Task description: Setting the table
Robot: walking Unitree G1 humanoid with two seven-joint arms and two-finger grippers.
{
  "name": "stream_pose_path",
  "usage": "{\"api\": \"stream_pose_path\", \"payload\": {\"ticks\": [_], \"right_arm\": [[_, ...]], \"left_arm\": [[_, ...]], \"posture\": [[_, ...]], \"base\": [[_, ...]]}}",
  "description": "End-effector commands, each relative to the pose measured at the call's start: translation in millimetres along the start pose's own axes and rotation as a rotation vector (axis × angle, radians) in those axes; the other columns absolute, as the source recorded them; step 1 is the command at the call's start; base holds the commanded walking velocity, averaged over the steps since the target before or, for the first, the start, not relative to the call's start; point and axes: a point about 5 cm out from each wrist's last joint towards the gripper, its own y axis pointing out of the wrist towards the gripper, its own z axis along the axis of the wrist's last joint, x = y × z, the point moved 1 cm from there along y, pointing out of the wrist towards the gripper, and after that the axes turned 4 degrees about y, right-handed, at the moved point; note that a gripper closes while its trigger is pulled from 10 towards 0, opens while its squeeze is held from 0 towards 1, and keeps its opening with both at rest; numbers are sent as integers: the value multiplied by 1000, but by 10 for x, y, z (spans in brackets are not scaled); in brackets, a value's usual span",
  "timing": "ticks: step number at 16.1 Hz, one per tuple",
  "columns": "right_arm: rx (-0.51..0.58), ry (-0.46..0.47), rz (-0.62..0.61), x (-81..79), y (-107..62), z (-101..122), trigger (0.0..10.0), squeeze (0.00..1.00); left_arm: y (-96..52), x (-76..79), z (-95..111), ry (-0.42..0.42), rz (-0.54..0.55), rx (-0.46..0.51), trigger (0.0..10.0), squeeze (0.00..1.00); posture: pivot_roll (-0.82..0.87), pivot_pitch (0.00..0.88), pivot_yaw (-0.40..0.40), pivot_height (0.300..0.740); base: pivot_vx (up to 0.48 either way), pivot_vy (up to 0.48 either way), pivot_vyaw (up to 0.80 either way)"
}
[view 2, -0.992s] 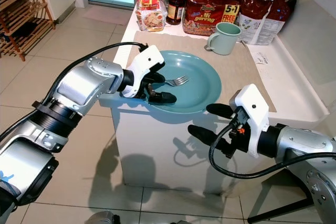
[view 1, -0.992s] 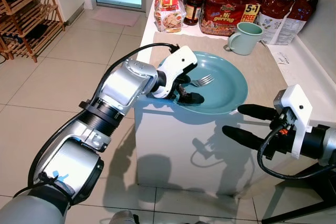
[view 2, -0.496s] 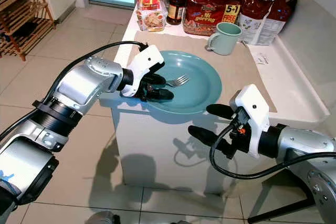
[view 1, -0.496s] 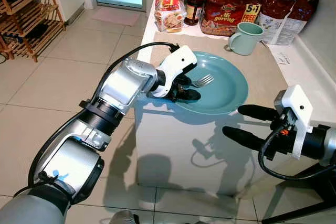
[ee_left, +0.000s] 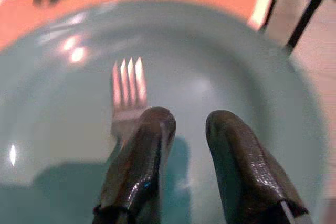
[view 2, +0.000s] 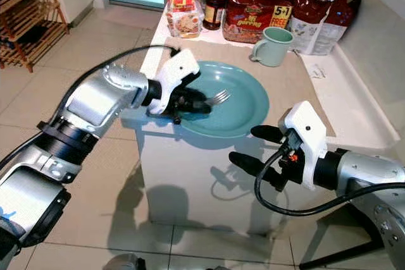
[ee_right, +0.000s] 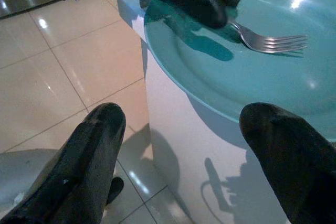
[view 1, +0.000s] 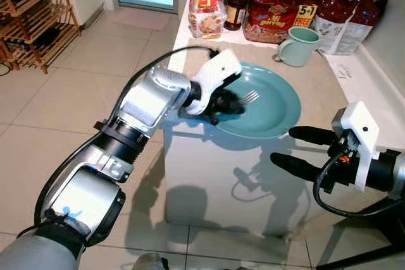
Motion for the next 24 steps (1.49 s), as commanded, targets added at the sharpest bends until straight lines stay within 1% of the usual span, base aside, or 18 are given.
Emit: {"api": "stream_pose_path", "payload": {"ticks": [1, 3, 5, 6, 7, 9, 11, 12, 13, 16, 20, 22, 23, 24], "right_arm": [[-4, -10, -8, 20, -30, 20, 10000, 0], [-6, -13, -5, 24, -24, 15, 10000, 0], [-7, -16, -4, 30, -20, 17, 10000, 0], [-7, -18, -4, 33, -20, 18, 10000, 0], [-5, -20, -3, 35, -20, 22, 10000, 0], [-6, -23, -4, 41, -20, 24, 10000, 0], [-5, -24, -2, 39, -18, 26, 10000, 0], [-5, -25, -1, 38, -16, 24, 10000, 0], [-6, -25, 2, 36, -14, 23, 10000, 0], [-30, -18, 43, 4, -14, -11, 10000, 0], [-31, -22, 68, -30, -9, 1, 10000, 0], [-37, -21, 74, -38, -12, -9, 10000, 0], [-40, -23, 72, -34, -15, -11, 10000, 0], [-40, -23, 71, -32, -16, -11, 10000, 0]], "left_arm": [[-27, 9, 103, 23, -15, 19, 10000, 1000], [-29, 5, 113, 30, -16, 18, 10000, 1000], [-18, -28, 59, 48, 15, -17, 10000, 1000], [0, -59, -5, 70, 55, -60, 10000, 1000], [15, -70, -38, 80, 70, -79, 10000, 1000], [27, -67, -34, 69, 70, -76, 10000, 1000], [45, -111, -49, 48, 104, -80, 10000, 1000], [53, -131, -73, 37, 112, -90, 10000, 180], [65, -165, -93, 23, 134, -97, 10000, 0], [113, -179, -189, -27, 135, -122, 10000, 0], [162, -205, -284, -36, 159, -155, 10000, 0], [169, -198, -334, -15, 149, -182, 10000, 0], [170, -201, -336, -15, 147, -182, 8510, 0], [171, -203, -335, -15, 146, -182, 4353, 0]], "posture": [[13, 8, -90, 740], [10, 0, -91, 740], [9, 0, -91, 740], [8, 0, -91, 740], [6, 0, -89, 740], [6, 0, -89, 740], [5, 0, -88, 740], [4, 0, -89, 740], [3, 0, -89, 740], [3, 0, -89, 740], [-1, 0, -88, 740], [-1, 0, -88, 740], [0, 0, -87, 740], [0, 0, -87, 740]], "base": [[0, 0, 0], [0, 0, 0], [0, 0, 0], [0, 0, 0], [0, 0, 0], [0, 0, 0], [0, 0, 0], [0, 0, 0], [0, 0, 0], [0, 0, 0], [0, 0, 0], [0, 0, 0], [0, 0, 0], [0, 0, 0]]}}
